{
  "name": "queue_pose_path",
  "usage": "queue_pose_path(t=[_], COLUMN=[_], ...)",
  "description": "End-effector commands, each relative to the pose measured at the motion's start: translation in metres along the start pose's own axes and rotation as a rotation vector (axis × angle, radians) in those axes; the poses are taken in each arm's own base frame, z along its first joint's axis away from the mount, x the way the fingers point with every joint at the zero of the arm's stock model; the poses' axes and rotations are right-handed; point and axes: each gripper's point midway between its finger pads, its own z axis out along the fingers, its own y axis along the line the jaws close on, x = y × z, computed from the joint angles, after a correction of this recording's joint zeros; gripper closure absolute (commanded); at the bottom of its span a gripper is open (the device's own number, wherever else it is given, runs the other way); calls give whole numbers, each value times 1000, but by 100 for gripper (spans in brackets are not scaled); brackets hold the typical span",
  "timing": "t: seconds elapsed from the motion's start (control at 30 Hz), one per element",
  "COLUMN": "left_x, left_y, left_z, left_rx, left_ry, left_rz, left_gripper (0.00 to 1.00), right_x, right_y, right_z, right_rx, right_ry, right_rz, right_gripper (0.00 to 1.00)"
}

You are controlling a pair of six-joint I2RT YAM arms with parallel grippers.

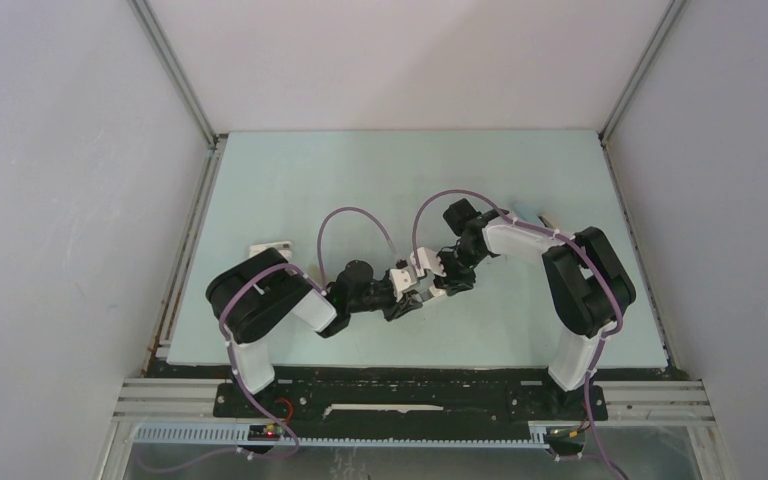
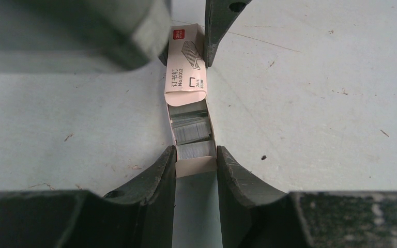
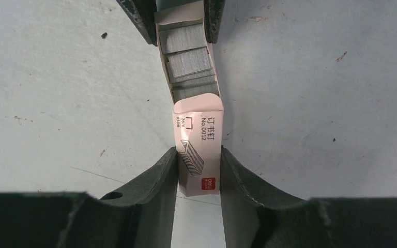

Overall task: Unload the staples from the stapler
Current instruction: Close the staple box at the center of the board.

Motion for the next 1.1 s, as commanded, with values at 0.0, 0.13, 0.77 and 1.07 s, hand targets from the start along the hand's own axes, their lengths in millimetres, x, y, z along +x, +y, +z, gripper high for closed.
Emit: queue_pose_path(t=[0.0, 0.13, 0.77, 1.07], left_x=[-15, -15, -13, -10], left_y=[-7, -7, -6, -4], left_z=[14, 14, 14, 14], left_rx=[43, 42, 41, 33], left_ry=[-27, -26, -22, -15], left_rz=[11, 11, 11, 5], left_gripper=[66, 66, 66, 66], right_x=[-9, -10, -8, -6], right_y=[4, 4, 5, 3], right_z=[4, 4, 2, -2], right_rx=[-14, -13, -20, -18], right_ry=[8, 6, -15, -38], right_rz=[-53, -54, -40, -42], right_gripper=[57, 57, 46, 35])
